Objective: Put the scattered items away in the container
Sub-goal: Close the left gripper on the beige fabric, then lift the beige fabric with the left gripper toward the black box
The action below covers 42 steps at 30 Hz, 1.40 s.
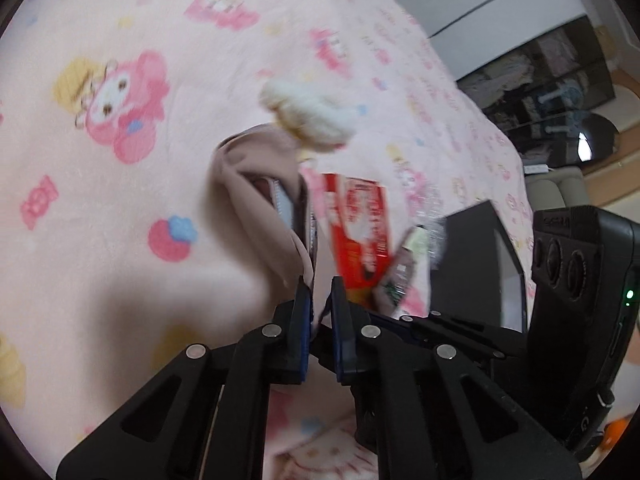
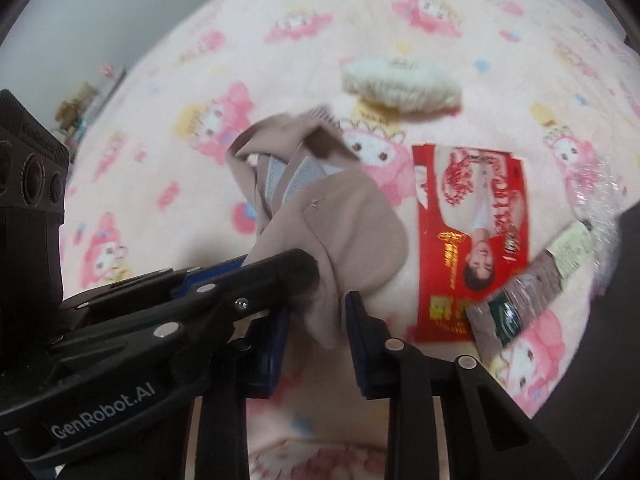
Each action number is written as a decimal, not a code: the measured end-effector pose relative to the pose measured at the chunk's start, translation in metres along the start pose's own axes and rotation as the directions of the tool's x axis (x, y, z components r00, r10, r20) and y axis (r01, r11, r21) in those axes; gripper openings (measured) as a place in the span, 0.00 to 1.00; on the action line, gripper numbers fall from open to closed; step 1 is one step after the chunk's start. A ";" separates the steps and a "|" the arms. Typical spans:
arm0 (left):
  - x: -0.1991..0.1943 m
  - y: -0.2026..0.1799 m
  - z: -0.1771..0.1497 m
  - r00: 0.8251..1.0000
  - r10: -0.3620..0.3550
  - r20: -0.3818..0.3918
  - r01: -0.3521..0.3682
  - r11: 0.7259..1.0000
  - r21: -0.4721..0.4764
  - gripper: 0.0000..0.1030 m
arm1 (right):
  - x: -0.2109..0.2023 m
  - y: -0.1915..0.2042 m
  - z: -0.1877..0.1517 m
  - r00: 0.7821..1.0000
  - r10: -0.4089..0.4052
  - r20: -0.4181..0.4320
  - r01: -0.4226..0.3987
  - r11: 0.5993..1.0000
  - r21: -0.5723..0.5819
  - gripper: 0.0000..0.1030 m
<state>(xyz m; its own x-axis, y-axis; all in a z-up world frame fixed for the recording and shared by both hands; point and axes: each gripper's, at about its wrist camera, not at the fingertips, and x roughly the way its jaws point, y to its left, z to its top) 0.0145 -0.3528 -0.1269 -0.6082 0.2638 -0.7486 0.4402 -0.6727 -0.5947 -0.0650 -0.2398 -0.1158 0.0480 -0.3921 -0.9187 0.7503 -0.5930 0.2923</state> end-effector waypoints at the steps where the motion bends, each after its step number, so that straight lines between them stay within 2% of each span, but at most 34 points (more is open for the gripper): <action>1: -0.005 -0.008 -0.003 1.000 -0.007 0.004 0.007 1.000 0.015 0.07 | -0.011 -0.002 -0.005 1.000 0.005 0.023 -0.005 1.000 0.009 0.22; 9: -0.021 -0.091 -0.042 0.997 -0.075 -0.005 0.074 0.984 0.161 0.07 | -0.084 -0.038 -0.060 0.987 0.001 0.161 -0.019 0.994 0.110 0.22; 17: 0.001 -0.156 -0.084 0.997 -0.019 -0.075 0.039 0.963 0.266 0.07 | -0.121 -0.076 -0.117 0.973 -0.007 0.230 -0.041 0.978 0.203 0.12; 21: 0.016 -0.186 -0.103 0.993 -0.009 -0.117 0.046 0.947 0.317 0.07 | -0.135 -0.094 -0.143 0.966 -0.004 0.259 -0.061 0.969 0.241 0.10; 23: 0.025 -0.197 -0.109 0.991 0.025 -0.128 0.020 0.941 0.337 0.07 | -0.138 -0.105 -0.155 0.965 0.000 0.264 -0.072 0.962 0.265 0.10; 25: 0.030 -0.198 -0.107 0.992 0.075 -0.104 -0.035 0.939 0.341 0.09 | -0.137 -0.117 -0.166 0.968 -0.001 0.250 -0.076 0.953 0.295 0.10; 27: 0.034 -0.193 -0.101 0.989 0.125 -0.083 -0.091 0.941 0.326 0.16 | -0.131 -0.125 -0.175 0.977 0.000 0.213 -0.068 0.948 0.312 0.10; 28: 0.038 -0.188 -0.097 0.985 0.157 -0.077 -0.126 0.941 0.314 0.25 | -0.127 -0.128 -0.177 0.980 0.001 0.198 -0.065 0.945 0.319 0.16; 29: 0.041 -0.182 -0.094 0.978 0.193 -0.073 -0.163 0.940 0.300 0.30 | -0.123 -0.130 -0.177 0.982 0.002 0.187 -0.065 0.942 0.328 0.29; 30: 0.046 -0.176 -0.090 0.972 0.224 -0.077 -0.194 0.941 0.279 0.36 | -0.117 -0.131 -0.175 0.984 0.007 0.179 -0.068 0.939 0.337 0.36; 31: 0.052 -0.168 -0.086 0.966 0.243 -0.093 -0.214 0.944 0.252 0.43 | -0.112 -0.132 -0.172 0.984 0.019 0.177 -0.079 0.937 0.339 0.47; 32: 0.058 -0.162 -0.084 0.960 0.258 -0.110 -0.228 0.946 0.231 0.46 | -0.106 -0.132 -0.169 0.984 0.031 0.175 -0.090 0.937 0.337 0.52; 34: 0.073 -0.151 -0.080 0.946 0.292 -0.138 -0.261 0.942 0.210 0.57 | -0.087 -0.130 -0.156 0.990 0.038 0.139 -0.082 0.940 0.330 0.53; 35: 0.081 -0.146 -0.079 0.938 0.306 -0.160 -0.273 0.941 0.201 0.57 | -0.076 -0.129 -0.149 0.993 0.033 0.113 -0.069 0.941 0.330 0.54; 36: 0.088 -0.141 -0.078 0.932 0.304 -0.199 -0.269 0.945 0.185 0.57 | -0.066 -0.128 -0.143 0.996 0.035 0.087 -0.062 0.942 0.329 0.54; 38: 0.095 -0.139 -0.077 0.931 0.277 -0.237 -0.238 0.954 0.183 0.57 | -0.047 -0.127 -0.133 0.997 0.062 0.051 -0.075 0.940 0.332 0.54; 39: 0.099 -0.140 -0.078 0.930 0.269 -0.249 -0.223 0.955 0.197 0.52 | -0.038 -0.127 -0.129 0.996 0.083 0.042 -0.092 0.936 0.340 0.54; 40: 0.101 -0.138 -0.080 0.927 0.270 -0.261 -0.220 0.954 0.206 0.37 | -0.032 -0.128 -0.126 0.994 0.098 0.046 -0.108 0.931 0.349 0.53; 42: 0.108 -0.139 -0.087 0.921 0.253 -0.298 -0.187 0.954 0.234 0.19 | -0.029 -0.131 -0.125 0.991 0.104 0.078 -0.126 0.924 0.361 0.49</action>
<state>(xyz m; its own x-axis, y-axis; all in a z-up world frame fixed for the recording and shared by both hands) -0.0551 -0.1708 -0.1498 -0.2519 0.2782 -0.9269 0.3793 -0.8528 -0.3591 -0.0821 -0.0626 -0.1603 0.0746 -0.5055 -0.8596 0.4490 -0.7526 0.4816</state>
